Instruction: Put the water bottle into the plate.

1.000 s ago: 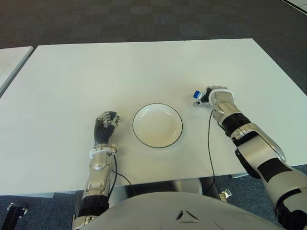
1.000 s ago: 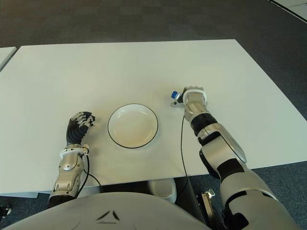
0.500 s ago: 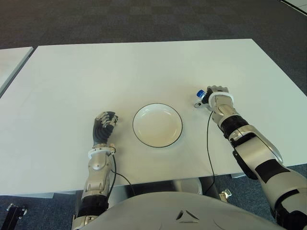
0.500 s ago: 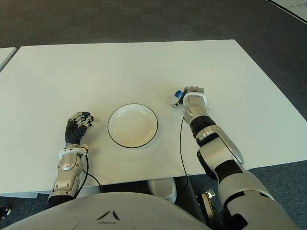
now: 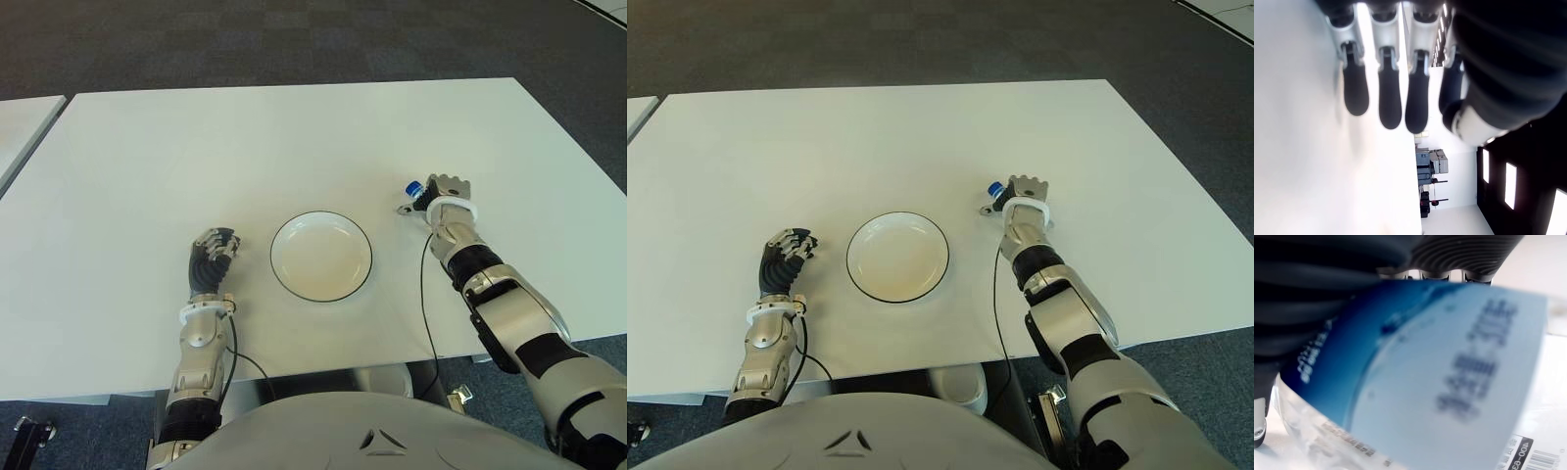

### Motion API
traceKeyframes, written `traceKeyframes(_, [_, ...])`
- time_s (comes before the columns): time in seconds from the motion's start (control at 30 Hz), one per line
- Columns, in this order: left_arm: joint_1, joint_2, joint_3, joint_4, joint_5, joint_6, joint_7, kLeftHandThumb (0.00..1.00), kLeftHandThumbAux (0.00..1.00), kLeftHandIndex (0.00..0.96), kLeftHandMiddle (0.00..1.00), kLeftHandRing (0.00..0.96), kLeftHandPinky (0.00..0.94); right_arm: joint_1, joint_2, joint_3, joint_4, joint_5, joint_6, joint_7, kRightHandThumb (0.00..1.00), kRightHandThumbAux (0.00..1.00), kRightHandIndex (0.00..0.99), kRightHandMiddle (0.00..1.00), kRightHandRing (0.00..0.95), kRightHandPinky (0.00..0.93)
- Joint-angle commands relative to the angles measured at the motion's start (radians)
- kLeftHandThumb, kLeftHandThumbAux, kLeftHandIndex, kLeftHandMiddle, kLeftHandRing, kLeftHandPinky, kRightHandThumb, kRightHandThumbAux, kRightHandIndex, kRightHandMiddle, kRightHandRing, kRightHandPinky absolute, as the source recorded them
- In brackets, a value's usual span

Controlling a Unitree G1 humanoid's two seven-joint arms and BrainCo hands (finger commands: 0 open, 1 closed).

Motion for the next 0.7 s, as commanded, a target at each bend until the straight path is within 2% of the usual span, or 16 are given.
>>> traceKeyframes(0.03, [0.019, -0.008, 0.002, 0.021, -0.003, 0.024, 0.001, 0.703, 0.716, 0.427, 0.493, 0.482, 0.486, 0.065, 0.026, -0.016, 0.047, 0.044, 0.001, -0.037, 0.714, 0.712, 0.433, 0.757, 0.769, 0.779])
traceKeyframes(0.37, [0.017, -0.003, 0.003, 0.021, -0.003, 0.025, -0.003, 0.702, 0.716, 0.427, 0.492, 0.480, 0.485, 0.068, 0.048, -0.081, 0.046, 0.114, -0.040, -0.176, 0.715, 0.714, 0.433, 0.770, 0.788, 0.818])
traceKeyframes(0.7, [0.014, -0.004, 0.006, 0.021, -0.006, 0.021, -0.002, 0.703, 0.716, 0.427, 0.495, 0.485, 0.489, 0.098, 0.065, -0.142, -0.035, 0.163, -0.050, -0.279, 0.720, 0.712, 0.435, 0.767, 0.781, 0.796])
